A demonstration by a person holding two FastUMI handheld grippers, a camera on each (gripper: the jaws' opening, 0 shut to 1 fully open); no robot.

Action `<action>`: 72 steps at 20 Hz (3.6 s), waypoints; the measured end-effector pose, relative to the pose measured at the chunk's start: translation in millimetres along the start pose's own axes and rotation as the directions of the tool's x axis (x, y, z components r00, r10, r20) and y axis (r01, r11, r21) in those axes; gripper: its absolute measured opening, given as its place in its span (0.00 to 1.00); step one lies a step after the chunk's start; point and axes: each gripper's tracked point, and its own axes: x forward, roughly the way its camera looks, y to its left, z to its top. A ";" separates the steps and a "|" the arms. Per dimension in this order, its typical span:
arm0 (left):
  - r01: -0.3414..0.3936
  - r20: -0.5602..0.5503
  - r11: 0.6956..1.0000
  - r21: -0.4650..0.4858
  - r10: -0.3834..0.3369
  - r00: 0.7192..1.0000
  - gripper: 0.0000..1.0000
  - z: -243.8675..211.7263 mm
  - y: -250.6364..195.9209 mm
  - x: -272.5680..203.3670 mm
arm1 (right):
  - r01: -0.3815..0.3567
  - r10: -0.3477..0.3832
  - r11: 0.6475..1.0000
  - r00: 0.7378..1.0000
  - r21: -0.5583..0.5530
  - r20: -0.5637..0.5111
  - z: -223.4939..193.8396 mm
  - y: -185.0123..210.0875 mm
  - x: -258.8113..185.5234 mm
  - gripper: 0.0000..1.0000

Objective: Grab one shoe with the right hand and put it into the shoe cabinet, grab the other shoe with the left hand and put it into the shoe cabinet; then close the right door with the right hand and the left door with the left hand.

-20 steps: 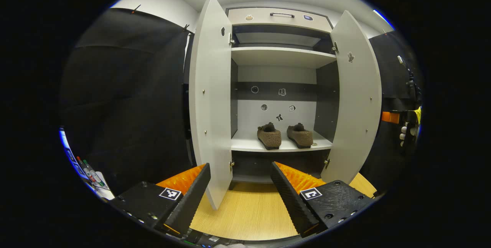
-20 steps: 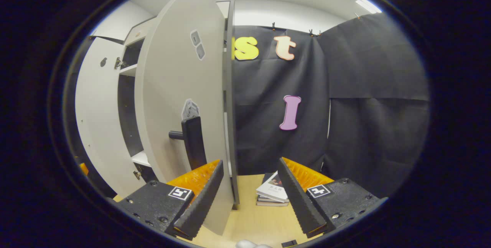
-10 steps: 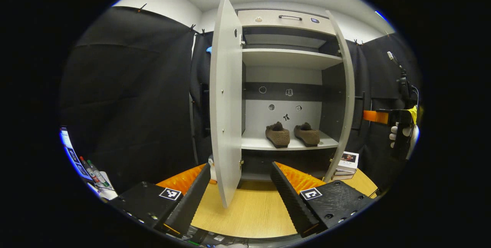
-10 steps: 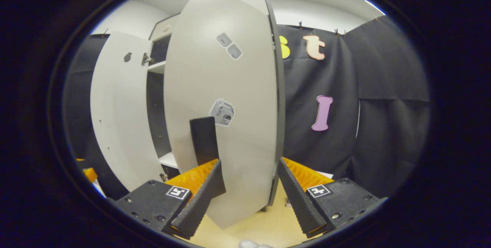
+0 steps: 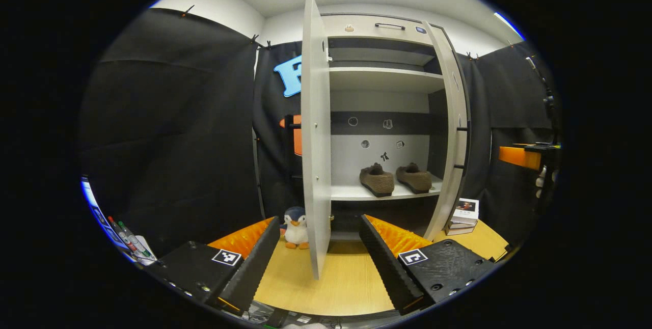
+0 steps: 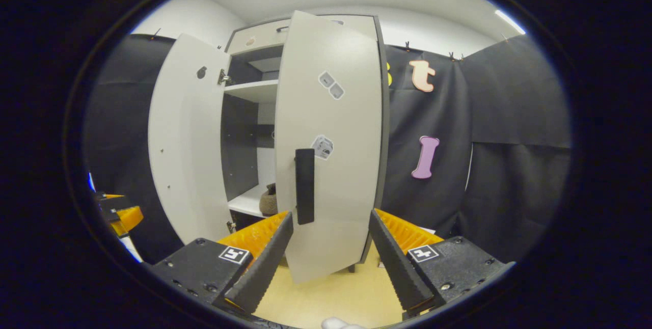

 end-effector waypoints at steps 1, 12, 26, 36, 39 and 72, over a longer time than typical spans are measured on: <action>-0.004 0.006 1.000 0.007 0.003 1.000 0.96 0.8 7.2 4.7 | 0.009 -0.009 1.000 1.000 -0.002 -0.003 -3.3 2.3 -10.8 0.98; -0.098 0.114 0.995 0.036 0.094 0.989 0.95 48.0 116.5 99.7 | 0.117 -0.114 0.993 0.986 0.012 -0.120 -58.9 17.8 -103.1 1.00; -0.074 0.131 0.991 0.108 0.060 0.990 0.88 61.6 112.4 150.1 | 0.161 -0.147 0.984 0.974 0.071 -0.173 -75.3 12.1 -112.6 0.98; -0.039 0.125 0.998 0.051 0.033 0.992 0.88 57.9 76.3 143.6 | 0.106 -0.094 0.992 0.983 0.072 -0.157 -67.1 13.3 -107.8 0.98; -0.023 0.123 1.000 0.003 0.022 0.992 0.88 55.3 61.6 142.4 | 0.111 -0.101 0.992 0.983 0.060 -0.151 -60.5 6.1 -111.0 0.99; 0.125 0.065 0.992 0.013 -0.126 0.990 0.96 41.9 -105.9 -132.3 | 0.038 -0.040 0.992 0.999 0.119 0.009 -16.7 -70.6 -209.3 0.98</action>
